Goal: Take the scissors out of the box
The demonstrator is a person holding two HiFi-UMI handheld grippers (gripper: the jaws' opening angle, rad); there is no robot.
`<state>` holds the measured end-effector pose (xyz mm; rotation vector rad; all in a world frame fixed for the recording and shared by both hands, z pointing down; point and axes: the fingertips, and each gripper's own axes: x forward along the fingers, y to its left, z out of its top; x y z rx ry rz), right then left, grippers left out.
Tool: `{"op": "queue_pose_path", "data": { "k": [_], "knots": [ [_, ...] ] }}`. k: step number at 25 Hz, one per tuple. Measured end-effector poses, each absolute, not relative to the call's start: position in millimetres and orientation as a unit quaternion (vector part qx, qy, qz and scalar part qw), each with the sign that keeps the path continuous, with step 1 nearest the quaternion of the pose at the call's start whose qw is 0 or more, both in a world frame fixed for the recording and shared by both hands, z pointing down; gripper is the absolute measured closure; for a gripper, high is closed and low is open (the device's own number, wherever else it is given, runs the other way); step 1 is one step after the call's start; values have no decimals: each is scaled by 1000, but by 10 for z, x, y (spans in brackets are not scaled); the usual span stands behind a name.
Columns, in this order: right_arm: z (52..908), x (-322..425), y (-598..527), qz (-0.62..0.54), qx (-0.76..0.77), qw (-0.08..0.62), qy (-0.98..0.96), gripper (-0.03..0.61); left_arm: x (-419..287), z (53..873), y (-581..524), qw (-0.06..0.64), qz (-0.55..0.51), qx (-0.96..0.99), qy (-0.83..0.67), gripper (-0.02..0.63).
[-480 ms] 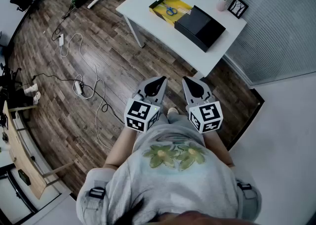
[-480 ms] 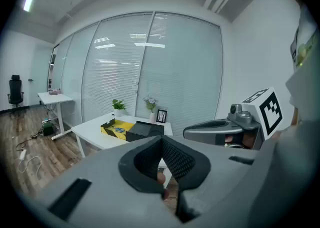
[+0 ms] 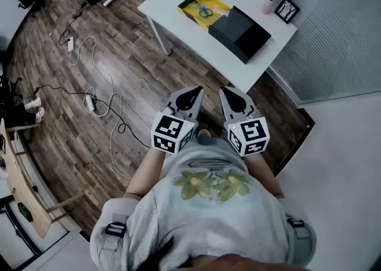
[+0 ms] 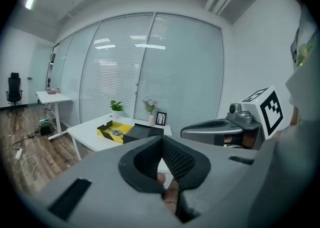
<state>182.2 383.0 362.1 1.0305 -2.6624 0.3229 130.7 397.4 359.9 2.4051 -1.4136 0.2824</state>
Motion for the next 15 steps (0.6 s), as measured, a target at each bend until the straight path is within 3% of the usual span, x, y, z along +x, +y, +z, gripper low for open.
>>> {"op": "queue_pose_path", "data": {
  "k": [15],
  "knots": [
    [3691, 1212, 2610, 121, 379, 141, -907, 572, 573, 3623, 2696, 174, 94, 855, -479, 617]
  ]
}}
